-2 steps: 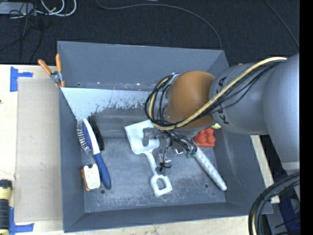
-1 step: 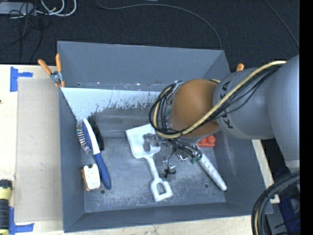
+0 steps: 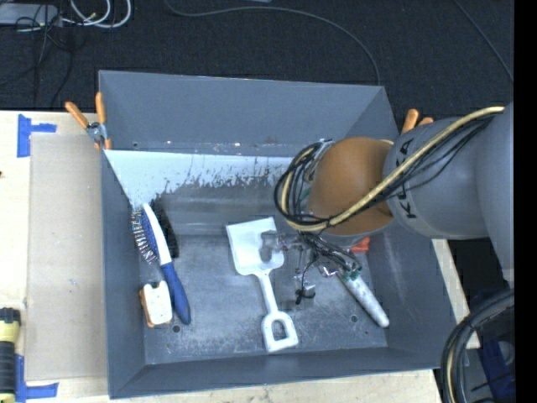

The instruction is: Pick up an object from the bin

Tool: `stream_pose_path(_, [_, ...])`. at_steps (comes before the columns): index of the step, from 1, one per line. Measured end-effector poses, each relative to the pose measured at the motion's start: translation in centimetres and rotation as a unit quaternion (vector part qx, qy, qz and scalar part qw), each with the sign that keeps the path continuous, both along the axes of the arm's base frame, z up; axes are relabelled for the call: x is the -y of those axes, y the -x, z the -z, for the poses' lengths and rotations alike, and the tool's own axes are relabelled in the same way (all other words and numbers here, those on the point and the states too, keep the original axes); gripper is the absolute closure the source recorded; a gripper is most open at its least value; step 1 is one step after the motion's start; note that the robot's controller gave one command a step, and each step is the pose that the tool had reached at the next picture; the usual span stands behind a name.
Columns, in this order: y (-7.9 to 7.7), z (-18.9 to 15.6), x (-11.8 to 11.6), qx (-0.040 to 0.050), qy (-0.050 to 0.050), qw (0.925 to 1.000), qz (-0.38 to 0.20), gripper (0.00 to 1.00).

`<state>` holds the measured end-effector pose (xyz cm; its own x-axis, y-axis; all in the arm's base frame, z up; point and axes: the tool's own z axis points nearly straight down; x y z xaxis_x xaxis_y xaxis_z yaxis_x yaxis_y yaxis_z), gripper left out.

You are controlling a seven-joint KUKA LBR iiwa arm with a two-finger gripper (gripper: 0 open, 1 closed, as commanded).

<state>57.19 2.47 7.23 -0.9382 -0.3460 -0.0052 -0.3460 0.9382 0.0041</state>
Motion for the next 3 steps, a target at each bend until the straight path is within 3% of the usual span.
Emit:
stream_pose_path(1, [-1.3, 0.2, 5.6, 0.0012, 0.001, 0.9994, -0.033, 0.00])
stream_pose_path(2, [-4.8, -0.2, 3.0, 0.0017, -0.001, 0.9959, -0.090, 1.00])
stream_pose_path(3, [-4.8, -0.2, 3.0, 0.0016, -0.001, 0.9960, -0.090, 1.00])
